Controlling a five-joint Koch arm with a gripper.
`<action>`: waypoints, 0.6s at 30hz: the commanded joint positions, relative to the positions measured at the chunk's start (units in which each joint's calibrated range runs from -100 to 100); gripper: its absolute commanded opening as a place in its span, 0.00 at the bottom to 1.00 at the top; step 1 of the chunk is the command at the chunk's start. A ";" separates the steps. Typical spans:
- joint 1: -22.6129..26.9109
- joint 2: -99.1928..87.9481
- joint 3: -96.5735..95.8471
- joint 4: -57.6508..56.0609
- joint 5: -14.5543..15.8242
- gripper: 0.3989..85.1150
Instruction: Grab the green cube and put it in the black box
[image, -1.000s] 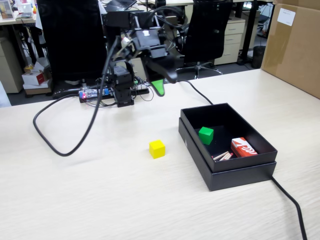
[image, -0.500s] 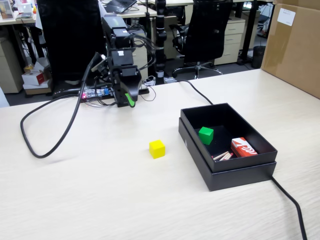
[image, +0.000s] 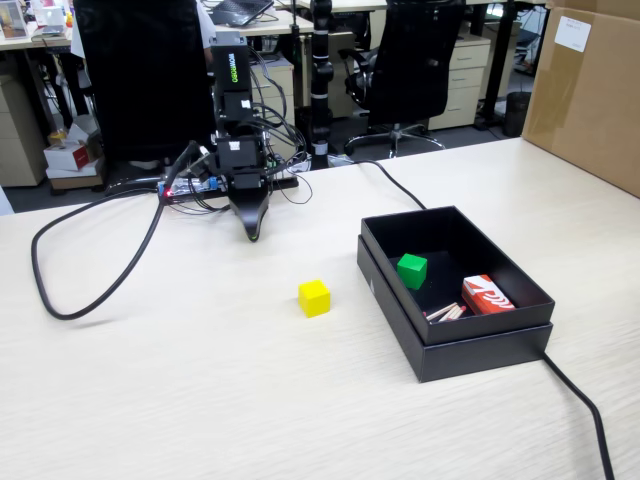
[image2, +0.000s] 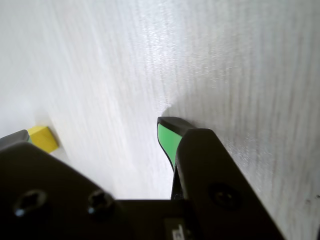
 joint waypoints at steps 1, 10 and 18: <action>-0.39 -0.48 -3.30 9.14 -1.32 0.59; -0.54 -0.36 -15.00 22.10 -4.20 0.59; -0.05 -0.48 -15.36 22.27 -4.35 0.57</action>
